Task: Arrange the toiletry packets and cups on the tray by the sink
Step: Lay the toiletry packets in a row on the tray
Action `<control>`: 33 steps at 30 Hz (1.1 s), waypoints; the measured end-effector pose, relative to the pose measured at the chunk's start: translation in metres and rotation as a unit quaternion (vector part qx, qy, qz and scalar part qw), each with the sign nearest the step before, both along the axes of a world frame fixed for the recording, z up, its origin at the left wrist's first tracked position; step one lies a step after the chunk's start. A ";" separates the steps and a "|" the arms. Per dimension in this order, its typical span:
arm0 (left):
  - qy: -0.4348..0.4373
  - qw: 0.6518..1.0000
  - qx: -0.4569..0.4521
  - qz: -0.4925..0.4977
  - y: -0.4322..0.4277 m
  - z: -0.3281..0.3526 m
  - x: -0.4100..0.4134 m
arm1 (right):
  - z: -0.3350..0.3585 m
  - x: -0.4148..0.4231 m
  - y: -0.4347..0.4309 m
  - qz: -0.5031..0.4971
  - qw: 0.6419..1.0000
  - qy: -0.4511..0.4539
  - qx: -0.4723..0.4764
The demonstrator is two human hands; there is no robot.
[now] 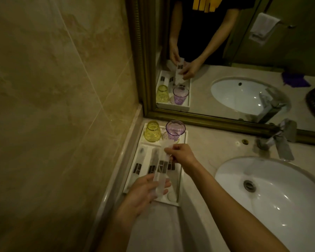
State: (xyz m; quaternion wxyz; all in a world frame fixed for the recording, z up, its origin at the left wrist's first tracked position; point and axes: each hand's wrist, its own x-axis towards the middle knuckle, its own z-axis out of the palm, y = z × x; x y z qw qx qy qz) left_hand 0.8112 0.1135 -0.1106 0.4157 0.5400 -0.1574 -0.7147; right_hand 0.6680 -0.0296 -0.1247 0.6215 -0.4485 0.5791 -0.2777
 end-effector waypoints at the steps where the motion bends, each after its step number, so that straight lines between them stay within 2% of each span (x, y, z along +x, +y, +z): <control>1: -0.037 0.999 0.007 -0.013 0.004 -0.003 0.000 | -0.002 -0.001 -0.005 -0.015 0.999 0.029 -0.016; 3: -0.085 0.996 0.019 -0.028 0.010 -0.008 0.003 | -0.008 -0.002 -0.013 -0.020 0.995 0.086 -0.037; 6: -0.100 0.994 0.029 -0.019 0.016 -0.012 0.012 | -0.021 0.000 -0.017 -0.022 0.989 0.136 -0.049; 11: -0.145 0.989 0.018 -0.013 0.023 -0.020 0.022 | -0.035 0.007 -0.015 -0.028 0.988 0.150 -0.031; 16: -0.270 0.962 -0.007 -0.030 0.024 -0.022 0.019 | -0.043 0.014 -0.001 0.008 0.989 0.147 0.009; 18: -0.361 0.930 -0.035 -0.061 0.023 -0.020 0.015 | -0.045 0.017 0.004 0.028 0.990 0.137 0.004; 20: -0.477 0.870 -0.082 -0.098 0.023 -0.020 0.011 | -0.044 0.017 0.007 0.073 0.974 0.204 -0.063; 22: -0.564 0.801 -0.137 -0.145 0.028 -0.024 0.006 | -0.041 0.016 0.013 0.111 0.927 0.311 -0.179; 24: -0.605 0.754 -0.190 -0.171 0.035 -0.033 0.002 | -0.038 0.017 0.022 0.139 0.879 0.362 -0.279; 26: -0.639 0.724 -0.198 -0.171 0.037 -0.040 0.000 | -0.037 0.024 0.030 0.190 0.852 0.351 -0.339; 28: -0.656 0.707 -0.187 -0.189 0.036 -0.046 0.000 | -0.036 0.031 0.034 0.232 0.838 0.339 -0.358; 31: -0.677 0.654 -0.152 -0.301 0.038 -0.050 -0.004 | -0.038 0.036 0.033 0.292 0.812 0.363 -0.352; 33: -0.678 0.656 -0.126 -0.306 0.043 -0.049 -0.008 | -0.041 0.036 0.036 0.334 0.791 0.375 -0.350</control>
